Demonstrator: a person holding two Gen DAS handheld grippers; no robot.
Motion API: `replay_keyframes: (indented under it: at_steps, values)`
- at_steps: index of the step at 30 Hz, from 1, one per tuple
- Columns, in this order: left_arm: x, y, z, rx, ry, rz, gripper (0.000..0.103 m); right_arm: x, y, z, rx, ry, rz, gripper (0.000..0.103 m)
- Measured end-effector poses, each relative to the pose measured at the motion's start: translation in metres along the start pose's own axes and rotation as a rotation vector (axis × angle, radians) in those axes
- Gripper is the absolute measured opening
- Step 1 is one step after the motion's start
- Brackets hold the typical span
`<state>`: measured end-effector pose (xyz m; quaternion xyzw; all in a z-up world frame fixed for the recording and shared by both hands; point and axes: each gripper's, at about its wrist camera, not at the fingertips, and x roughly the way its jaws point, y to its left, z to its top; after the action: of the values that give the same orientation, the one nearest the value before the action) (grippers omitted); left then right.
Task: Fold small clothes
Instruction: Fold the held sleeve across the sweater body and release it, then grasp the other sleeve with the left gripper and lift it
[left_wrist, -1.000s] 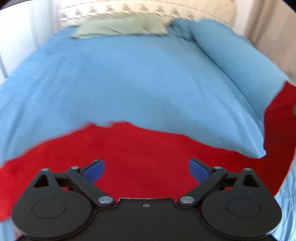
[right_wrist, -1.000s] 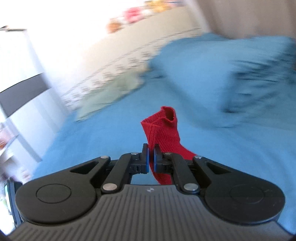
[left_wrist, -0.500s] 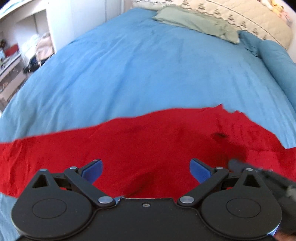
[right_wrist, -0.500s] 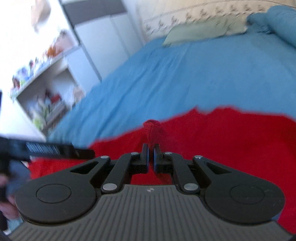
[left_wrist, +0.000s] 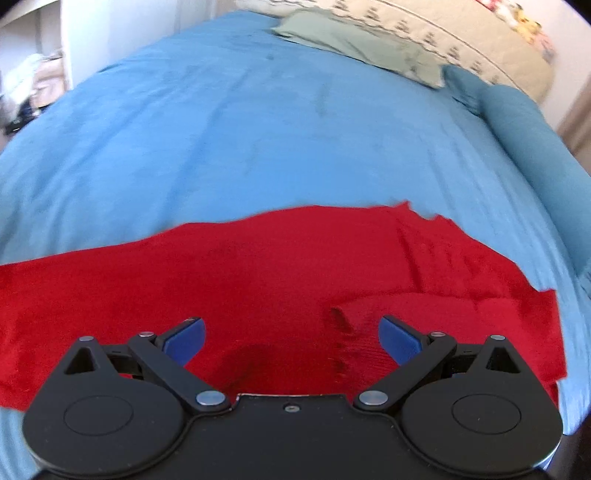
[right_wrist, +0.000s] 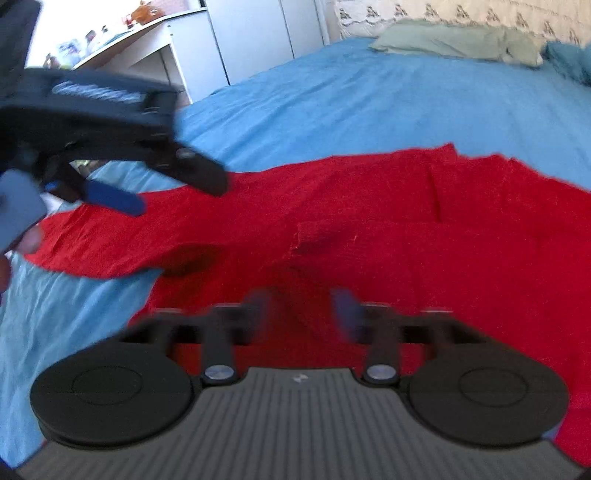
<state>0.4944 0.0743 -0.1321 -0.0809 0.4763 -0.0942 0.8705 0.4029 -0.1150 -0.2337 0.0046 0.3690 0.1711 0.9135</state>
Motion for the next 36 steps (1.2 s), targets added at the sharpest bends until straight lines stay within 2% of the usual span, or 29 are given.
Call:
replay_keyframes:
  at_steps: [1, 2, 4, 8, 9, 12, 16, 18, 20, 22, 23, 24, 26, 28, 31, 36]
  values:
    - [0.003, -0.006, 0.0, 0.013, 0.007, -0.015, 0.101, -0.009, 0.003, 0.001, -0.024, -0.028, -0.025, 0.103]
    - [0.006, -0.012, 0.0, 0.029, 0.015, -0.034, 0.101, -0.021, 0.002, -0.003, -0.052, -0.056, -0.034, 0.103]
    - [0.015, -0.026, -0.001, 0.069, 0.033, -0.064, 0.1, -0.042, -0.002, -0.009, -0.102, -0.05, -0.035, 0.103]
    - [0.033, -0.049, -0.011, 0.131, 0.066, -0.084, 0.084, -0.07, -0.017, -0.019, -0.119, -0.027, -0.054, 0.103]
    - [0.038, -0.052, -0.014, 0.136, 0.074, -0.079, 0.082, -0.078, -0.024, -0.023, -0.108, -0.02, -0.062, 0.103]
    - [0.049, -0.056, -0.02, 0.125, 0.083, -0.057, 0.064, -0.093, -0.036, -0.03, -0.067, -0.01, -0.073, 0.103]
    - [0.057, -0.056, -0.025, 0.118, 0.081, -0.01, 0.054, -0.106, -0.054, -0.042, -0.014, 0.0, -0.09, 0.103]
    - [0.058, -0.057, -0.025, 0.133, 0.079, 0.026, 0.043, -0.109, -0.058, -0.043, 0.007, 0.002, -0.096, 0.103]
    - [0.057, -0.056, -0.024, 0.127, 0.076, 0.037, 0.04, -0.112, -0.059, -0.045, 0.022, -0.001, -0.1, 0.103]
    - [0.058, -0.055, -0.024, 0.113, 0.079, 0.052, 0.029, -0.115, -0.058, -0.045, 0.028, -0.006, -0.108, 0.103]
    - [0.057, -0.055, -0.025, 0.118, 0.081, 0.061, 0.018, -0.117, -0.059, -0.047, 0.033, -0.01, -0.114, 0.103]
    - [0.058, -0.056, -0.025, 0.127, 0.084, 0.063, 0.015, -0.116, -0.058, -0.043, 0.04, -0.012, -0.116, 0.103]
    - [0.057, -0.058, -0.023, 0.139, 0.085, 0.062, 0.011, -0.116, -0.059, -0.038, 0.054, -0.016, -0.115, 0.103]
    - [0.056, -0.059, -0.024, 0.15, 0.081, 0.065, 0.009, -0.104, -0.059, -0.024, 0.055, -0.02, -0.119, 0.103]
    - [0.052, -0.058, -0.025, 0.154, 0.065, 0.067, 0.008, -0.103, -0.056, -0.02, 0.046, -0.025, -0.124, 0.103]
    - [0.03, -0.056, -0.019, 0.167, -0.01, 0.109, 0.008, -0.096, -0.056, -0.014, 0.04, -0.03, -0.13, 0.103]
